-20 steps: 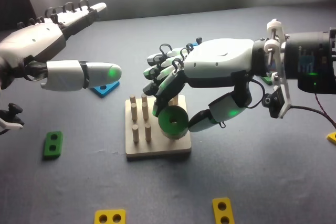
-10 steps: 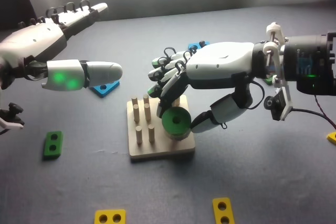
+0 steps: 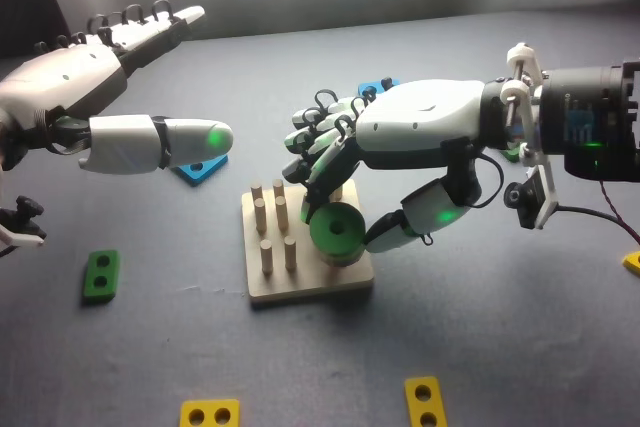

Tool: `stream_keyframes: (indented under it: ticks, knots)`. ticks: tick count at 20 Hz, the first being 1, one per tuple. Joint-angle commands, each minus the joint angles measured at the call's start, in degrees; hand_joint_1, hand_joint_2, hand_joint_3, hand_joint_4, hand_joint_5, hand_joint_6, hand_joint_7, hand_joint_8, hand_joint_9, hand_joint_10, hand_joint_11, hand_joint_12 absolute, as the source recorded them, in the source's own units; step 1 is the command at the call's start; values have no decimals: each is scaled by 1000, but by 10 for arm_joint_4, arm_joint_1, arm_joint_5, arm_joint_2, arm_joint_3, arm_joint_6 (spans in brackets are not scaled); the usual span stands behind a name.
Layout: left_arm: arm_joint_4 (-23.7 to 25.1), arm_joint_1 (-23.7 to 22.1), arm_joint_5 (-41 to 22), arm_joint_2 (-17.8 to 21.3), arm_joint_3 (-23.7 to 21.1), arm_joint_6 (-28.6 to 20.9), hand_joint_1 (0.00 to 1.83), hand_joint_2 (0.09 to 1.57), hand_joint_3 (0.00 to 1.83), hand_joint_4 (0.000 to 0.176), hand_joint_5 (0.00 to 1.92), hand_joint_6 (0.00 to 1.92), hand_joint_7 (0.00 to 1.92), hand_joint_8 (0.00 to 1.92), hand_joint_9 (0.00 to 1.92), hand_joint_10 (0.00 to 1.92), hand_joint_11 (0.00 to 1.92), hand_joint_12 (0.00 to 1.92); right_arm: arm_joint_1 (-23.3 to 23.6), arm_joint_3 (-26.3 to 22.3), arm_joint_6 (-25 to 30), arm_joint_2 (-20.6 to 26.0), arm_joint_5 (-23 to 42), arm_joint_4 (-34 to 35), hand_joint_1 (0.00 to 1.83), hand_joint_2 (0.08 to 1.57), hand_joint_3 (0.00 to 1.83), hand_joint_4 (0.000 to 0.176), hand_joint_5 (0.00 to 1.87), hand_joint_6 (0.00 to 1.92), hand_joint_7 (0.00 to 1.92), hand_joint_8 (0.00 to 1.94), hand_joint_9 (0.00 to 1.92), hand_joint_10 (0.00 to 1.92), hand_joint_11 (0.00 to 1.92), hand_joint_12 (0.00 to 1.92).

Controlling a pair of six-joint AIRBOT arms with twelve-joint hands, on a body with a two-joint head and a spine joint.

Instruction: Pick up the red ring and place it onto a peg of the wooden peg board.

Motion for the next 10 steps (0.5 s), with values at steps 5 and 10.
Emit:
stream_keyframes:
  ticks: [5,10]
  knots:
    - [-12,1,-78,7,-1,-3,269,905,2,176,0,0,0,0,0,0,0,0,2,0,4,1,29,22,749,878,0,95,5,4,0,0,0,0,0,0]
    - [-21,11,-94,13,-6,-5,250,910,4,176,0,0,0,0,0,0,0,0,-20,-13,-23,38,39,86,755,833,0,144,0,0,0,0,0,0,0,0]
